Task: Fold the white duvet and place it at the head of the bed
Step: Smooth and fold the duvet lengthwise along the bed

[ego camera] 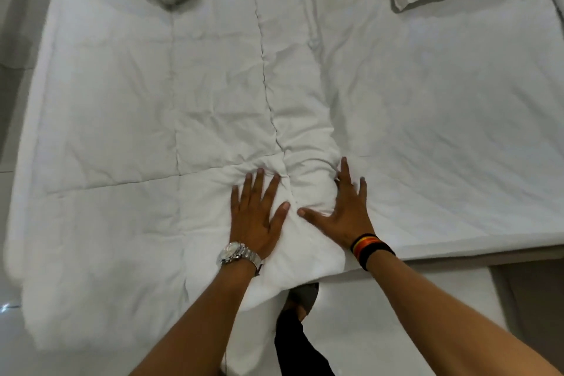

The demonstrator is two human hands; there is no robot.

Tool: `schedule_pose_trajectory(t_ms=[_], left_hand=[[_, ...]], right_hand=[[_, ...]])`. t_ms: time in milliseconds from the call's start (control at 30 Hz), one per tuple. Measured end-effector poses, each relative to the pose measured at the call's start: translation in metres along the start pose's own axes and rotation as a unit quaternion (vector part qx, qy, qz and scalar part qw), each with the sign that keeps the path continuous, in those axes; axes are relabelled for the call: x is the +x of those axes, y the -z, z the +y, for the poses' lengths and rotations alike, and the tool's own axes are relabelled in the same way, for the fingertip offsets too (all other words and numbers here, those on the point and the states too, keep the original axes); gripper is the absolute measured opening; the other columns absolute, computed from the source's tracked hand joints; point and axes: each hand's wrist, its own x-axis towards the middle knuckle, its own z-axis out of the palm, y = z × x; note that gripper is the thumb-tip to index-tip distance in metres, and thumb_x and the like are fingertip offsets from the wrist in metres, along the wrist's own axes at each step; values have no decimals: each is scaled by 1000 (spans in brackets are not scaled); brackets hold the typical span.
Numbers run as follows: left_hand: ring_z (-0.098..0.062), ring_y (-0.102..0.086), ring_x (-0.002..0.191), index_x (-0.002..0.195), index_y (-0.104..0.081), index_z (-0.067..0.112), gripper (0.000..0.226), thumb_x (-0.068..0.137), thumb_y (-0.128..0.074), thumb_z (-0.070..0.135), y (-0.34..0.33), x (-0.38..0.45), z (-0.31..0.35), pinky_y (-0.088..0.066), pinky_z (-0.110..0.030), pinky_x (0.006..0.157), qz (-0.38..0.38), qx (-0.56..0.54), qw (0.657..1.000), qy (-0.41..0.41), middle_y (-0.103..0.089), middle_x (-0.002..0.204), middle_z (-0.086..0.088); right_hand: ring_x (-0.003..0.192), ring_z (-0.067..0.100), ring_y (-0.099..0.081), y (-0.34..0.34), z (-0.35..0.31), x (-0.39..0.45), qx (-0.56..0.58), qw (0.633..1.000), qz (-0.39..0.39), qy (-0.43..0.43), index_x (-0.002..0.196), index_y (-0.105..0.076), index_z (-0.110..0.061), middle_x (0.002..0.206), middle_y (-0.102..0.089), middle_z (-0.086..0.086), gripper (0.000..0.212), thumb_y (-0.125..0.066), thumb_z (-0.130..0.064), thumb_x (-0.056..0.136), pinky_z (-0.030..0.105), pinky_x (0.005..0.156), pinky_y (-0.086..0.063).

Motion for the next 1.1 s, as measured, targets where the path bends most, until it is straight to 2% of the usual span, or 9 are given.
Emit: schedule_pose_trajectory(t_ms=[133, 233, 333, 433, 600, 733, 900, 1000, 1100], left_hand=[[-18, -29, 157, 161, -38, 19, 68, 106, -21, 56, 20, 2, 6, -19, -54, 127, 41, -188, 978, 77, -37, 167, -3], [-14, -44, 147, 153, -49, 21, 68, 103, -23, 59, 39, -1, 12, -33, -45, 125, 46, -321, 933, 155, -49, 158, 2], [7, -57, 122, 121, -62, 50, 48, 92, -38, 80, 57, 5, 30, -42, -13, 104, 44, -377, 902, 208, -61, 130, 32], [1, -68, 92, 99, -75, 35, 55, 75, -65, 83, 59, 21, 49, -54, -22, 82, 39, -393, 889, 232, -74, 99, 20], [-28, -72, 80, 80, -75, 8, 34, 87, -76, 42, 51, 30, 52, -58, -41, 78, 61, -312, 917, 242, -76, 80, -9], [-30, -69, 82, 84, -74, 3, 31, 93, -73, 33, 51, 34, 41, -52, -35, 76, 53, -308, 916, 253, -75, 83, -14], [-15, -47, 61, 60, -42, 20, 48, 98, -69, 30, 42, 28, 37, -37, -30, 66, 74, -335, 910, 233, -48, 60, 3], [-11, -52, 65, 65, -44, 24, 46, 106, -52, 41, 40, 14, 40, -44, -36, 80, 89, -330, 927, 154, -55, 64, 9], [6, -49, 129, 117, -60, 37, 39, 106, -27, 55, 31, -17, 38, -21, -31, 123, 56, -298, 945, 124, -58, 138, 19]], right_hand=[[144, -4, -42, 4, -41, 3, -6, 982, -4, 190, 168, 8, -20, 163, -21, -18, 143, -66, -93, 70, 50, 132, 0], [140, 7, -50, 15, -62, 7, 27, 980, -79, 183, 165, 19, -28, 164, -37, -8, 136, -67, -86, 77, 42, 130, -18], [113, 22, -65, 18, -59, -1, 9, 983, -76, 167, 163, 26, -30, 141, -62, 10, 125, -53, -87, 84, 32, 100, -49], [88, 9, -67, 9, -54, -19, 2, 987, -76, 140, 161, 29, -29, 129, -69, 14, 122, -44, -90, 85, 18, 73, -47], [150, 16, -42, 2, -47, -39, 57, 993, -62, 86, 158, 32, -38, 169, -35, 7, 120, -39, -95, 81, 33, 112, -41], [149, 15, -43, 20, -25, -39, 105, 992, -50, 56, 158, 20, -54, 175, -18, -6, 108, -45, -93, 81, 35, 112, -43], [156, 16, -26, 22, 11, -42, 59, 993, -104, -13, 166, -23, -18, 170, -29, -1, 121, -43, -93, 73, 23, 122, -17], [154, 1, -11, 6, -4, -46, 42, 992, -74, 95, 164, -24, -19, 165, -22, -10, 115, -51, -89, 78, 23, 128, 0], [155, 9, -16, -2, -15, -58, 56, 993, -70, 76, 160, -33, -16, 160, -38, -6, 124, -54, -97, 69, 35, 130, -16]])
